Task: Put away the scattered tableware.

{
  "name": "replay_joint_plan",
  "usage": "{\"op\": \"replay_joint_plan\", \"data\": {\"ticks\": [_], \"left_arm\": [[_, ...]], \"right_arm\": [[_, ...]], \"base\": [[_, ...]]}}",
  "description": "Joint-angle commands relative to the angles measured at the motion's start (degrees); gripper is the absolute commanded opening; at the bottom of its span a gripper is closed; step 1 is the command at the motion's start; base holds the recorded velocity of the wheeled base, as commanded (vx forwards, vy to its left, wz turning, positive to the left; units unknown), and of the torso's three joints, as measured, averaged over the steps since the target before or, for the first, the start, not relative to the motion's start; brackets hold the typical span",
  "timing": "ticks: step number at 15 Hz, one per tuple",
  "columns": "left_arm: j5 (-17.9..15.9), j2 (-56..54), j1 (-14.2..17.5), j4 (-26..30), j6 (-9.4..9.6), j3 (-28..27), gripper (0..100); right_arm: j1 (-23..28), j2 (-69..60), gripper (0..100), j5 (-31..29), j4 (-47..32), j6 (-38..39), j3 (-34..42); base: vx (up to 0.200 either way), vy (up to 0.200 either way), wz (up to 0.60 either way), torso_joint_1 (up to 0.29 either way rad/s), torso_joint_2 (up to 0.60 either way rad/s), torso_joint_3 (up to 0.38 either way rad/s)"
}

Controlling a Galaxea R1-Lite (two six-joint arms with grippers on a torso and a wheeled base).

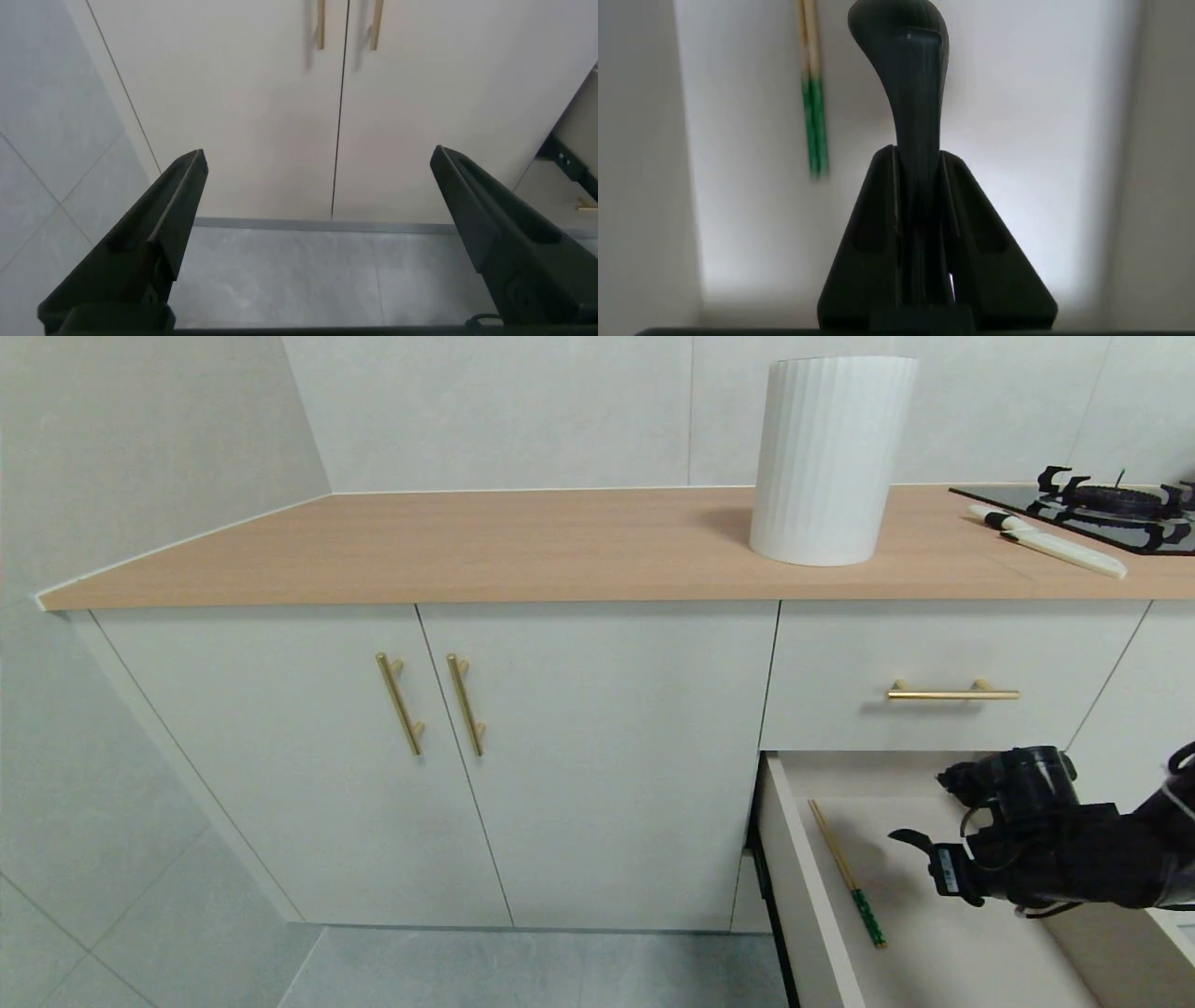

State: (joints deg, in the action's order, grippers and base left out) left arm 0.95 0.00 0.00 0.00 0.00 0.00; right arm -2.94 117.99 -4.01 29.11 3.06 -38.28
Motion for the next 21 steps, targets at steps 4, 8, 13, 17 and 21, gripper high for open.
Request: {"op": "replay_joint_plan", "data": {"ticks": [4,8,13,17,21], "left_arm": [[0.02,0.0,0.0,0.0,0.0,0.0,100],[0.02,0.0,0.0,-0.09,0.0,0.0,100],[0.02,0.0,0.0,0.0,0.0,0.0,100],[0.02,0.0,0.0,0.0,0.0,0.0,100],[0.02,0.0,0.0,0.0,0.0,0.0,100]], "right_arm": [[0.13,15.51,0,-3.55,17.3,-0.34,1.98],[0.13,17.36,0,-3.64,17.73,-0.42,1.72],[0.13,18.41,0,-3.99,22.3,-0.42,1.98],[0.13,18.24,100,-3.99,22.39,-0.34,2.07],[0.13,14.9,100,-4.08,22.74,-0.07,3.91]], "base": [[0.0,0.0,0.0,0.0,0.0,0.0],[0.0,0.0,0.0,0.0,0.0,0.0],[0.0,0.0,0.0,0.0,0.0,0.0],[0.0,0.0,0.0,0.0,0.0,0.0],[0.0,0.0,0.0,0.0,0.0,0.0]]}}
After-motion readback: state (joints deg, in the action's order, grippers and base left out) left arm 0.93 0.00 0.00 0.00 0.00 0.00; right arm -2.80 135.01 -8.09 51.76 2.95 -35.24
